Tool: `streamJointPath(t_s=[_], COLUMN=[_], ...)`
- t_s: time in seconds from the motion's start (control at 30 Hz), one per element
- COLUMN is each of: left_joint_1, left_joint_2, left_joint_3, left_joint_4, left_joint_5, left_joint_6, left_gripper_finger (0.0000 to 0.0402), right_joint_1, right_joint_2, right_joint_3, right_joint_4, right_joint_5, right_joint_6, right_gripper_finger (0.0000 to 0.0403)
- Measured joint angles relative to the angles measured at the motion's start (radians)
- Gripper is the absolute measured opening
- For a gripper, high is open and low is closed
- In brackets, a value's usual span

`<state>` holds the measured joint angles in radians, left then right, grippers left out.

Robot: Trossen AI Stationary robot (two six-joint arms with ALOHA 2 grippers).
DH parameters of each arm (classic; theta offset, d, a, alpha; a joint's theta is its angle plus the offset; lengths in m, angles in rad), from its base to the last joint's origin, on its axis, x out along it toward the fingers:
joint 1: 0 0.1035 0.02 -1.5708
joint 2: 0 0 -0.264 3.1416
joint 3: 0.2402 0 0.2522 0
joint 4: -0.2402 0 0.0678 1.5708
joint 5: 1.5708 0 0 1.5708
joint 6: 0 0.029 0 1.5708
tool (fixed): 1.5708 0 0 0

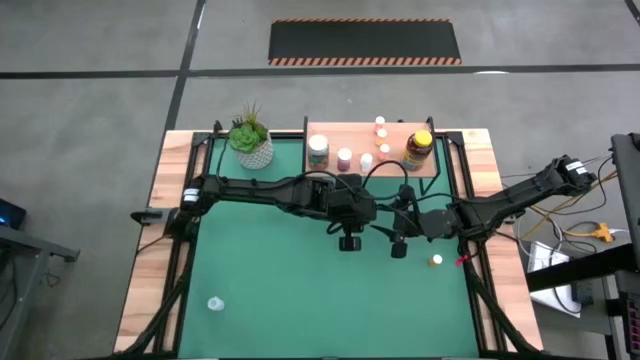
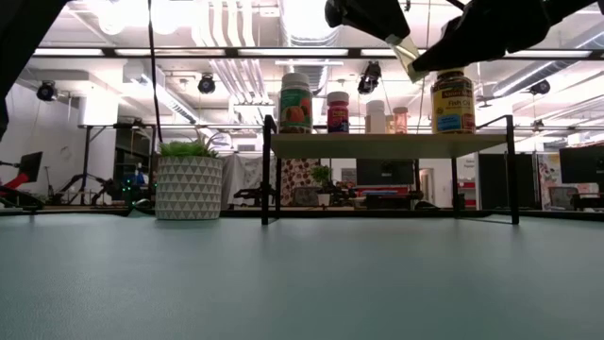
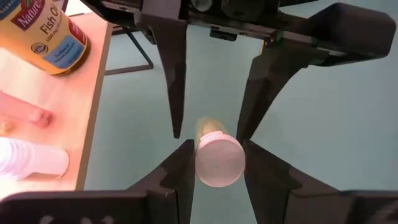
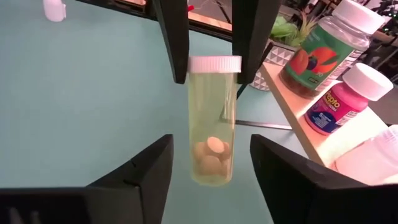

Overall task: Pick and place medicine bottles onto shelf by color
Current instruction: Put the small yellow medicine bottle on the shelf

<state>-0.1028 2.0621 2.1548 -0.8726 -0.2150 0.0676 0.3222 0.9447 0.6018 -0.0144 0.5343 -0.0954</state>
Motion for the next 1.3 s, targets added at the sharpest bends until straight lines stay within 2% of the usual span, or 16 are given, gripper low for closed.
streamJointPath(t_s=[0.33,0.6,0.9,1.03,1.17,1.3], left_joint_1=[-0.002,-0.002,-0.002,-0.003,-0.012,-0.044], left_joint_2=[0.000,0.000,-0.002,-0.045,-0.125,-0.218], left_joint_3=[-0.001,-0.001,0.003,-0.010,-0.071,-0.271], left_joint_4=[0.021,0.026,0.016,-0.014,-0.014,0.164], left_joint_5=[0.001,0.004,0.004,0.004,0.000,0.001], left_joint_6=[0.001,0.020,0.097,0.156,0.156,0.159], left_gripper_finger=[0.0098,0.0105,0.0199,0.0230,0.0239,0.0239], right_joint_1=[0.000,0.000,0.000,0.000,0.000,0.000], right_joint_2=[0.000,-0.001,-0.005,-0.031,-0.070,-0.076], right_joint_3=[-0.001,-0.001,-0.002,-0.028,-0.083,-0.170], right_joint_4=[0.005,0.005,-0.002,-0.003,0.088,0.350], right_joint_5=[-0.001,-0.010,-0.013,-0.013,-0.012,-0.015], right_joint_6=[-0.010,-0.011,-0.021,-0.023,-0.034,-0.093], right_gripper_finger=[0.0128,0.0092,0.0100,0.0096,0.0092,0.0095])
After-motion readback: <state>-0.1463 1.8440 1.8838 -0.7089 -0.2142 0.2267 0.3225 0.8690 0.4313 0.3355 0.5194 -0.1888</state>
